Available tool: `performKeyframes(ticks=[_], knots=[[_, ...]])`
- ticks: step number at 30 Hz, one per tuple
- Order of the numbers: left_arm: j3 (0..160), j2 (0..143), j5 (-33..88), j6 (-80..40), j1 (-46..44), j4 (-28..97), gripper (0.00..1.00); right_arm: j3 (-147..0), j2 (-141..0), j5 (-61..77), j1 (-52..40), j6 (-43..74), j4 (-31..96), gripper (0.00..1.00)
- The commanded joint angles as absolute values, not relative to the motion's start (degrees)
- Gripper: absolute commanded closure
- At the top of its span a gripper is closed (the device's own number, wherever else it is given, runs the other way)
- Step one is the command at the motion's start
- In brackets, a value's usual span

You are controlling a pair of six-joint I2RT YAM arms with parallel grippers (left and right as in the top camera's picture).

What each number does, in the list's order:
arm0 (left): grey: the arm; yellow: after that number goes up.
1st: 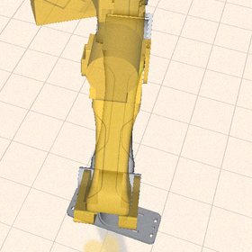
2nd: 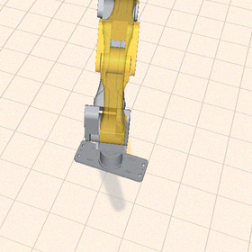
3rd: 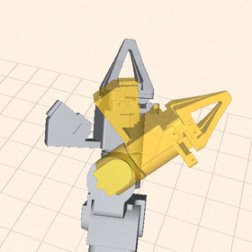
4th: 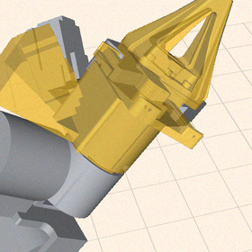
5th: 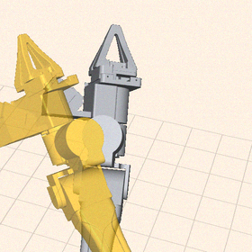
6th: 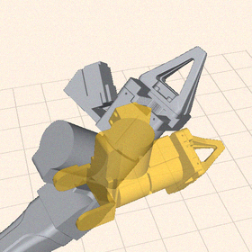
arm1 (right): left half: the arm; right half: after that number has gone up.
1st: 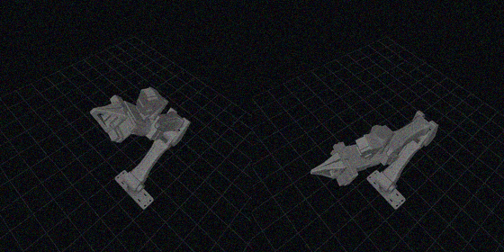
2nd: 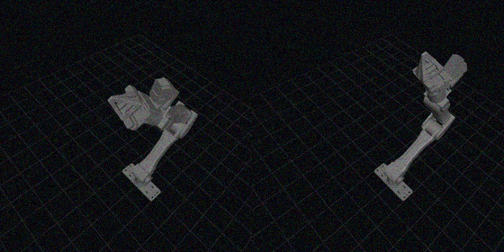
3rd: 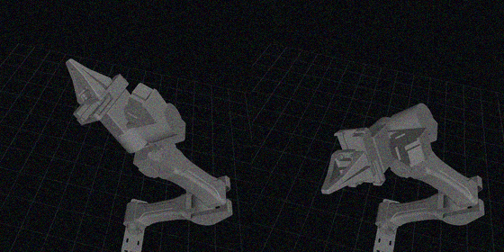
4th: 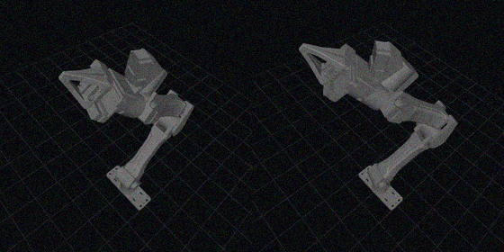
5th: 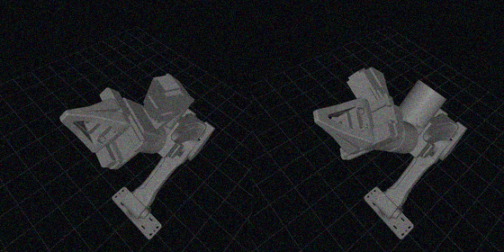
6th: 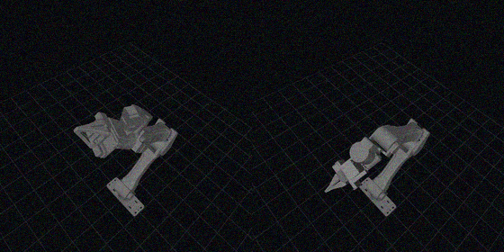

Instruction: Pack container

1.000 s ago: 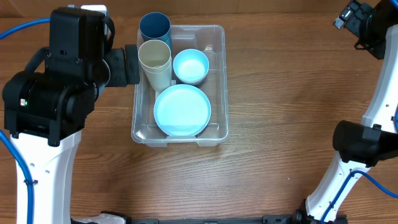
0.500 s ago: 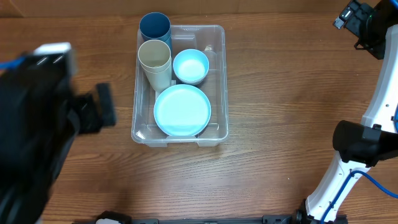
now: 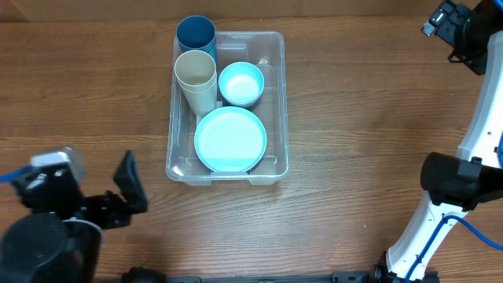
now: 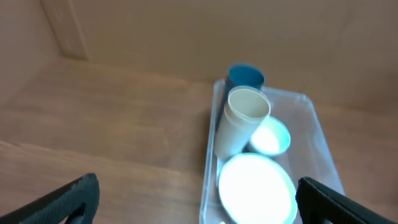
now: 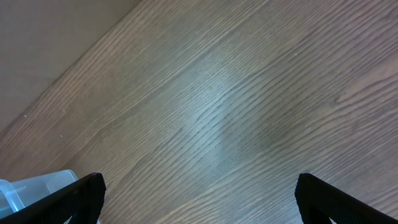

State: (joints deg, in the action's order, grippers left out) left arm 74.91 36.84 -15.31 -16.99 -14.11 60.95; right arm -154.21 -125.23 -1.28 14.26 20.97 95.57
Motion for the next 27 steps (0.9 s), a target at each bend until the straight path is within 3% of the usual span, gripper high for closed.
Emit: performKeyframes(ticks=[1,8,27], knots=[[61.8,32.4,-10.8,-16.4,-13.9,55.4,0.00,-154.4,-125.3,-1.4,14.5,21.2,95.3,0.00],[47.1,31.8,-7.9,-16.3,-13.9,49.5,0.00,-154.4,-125.3,-1.4,14.5,21.2,95.3,0.00],[44.7,32.5,-7.8,-16.3,-13.9,55.9,0.00,-154.4,-125.3,-1.4,14.5,21.2,95.3,0.00]])
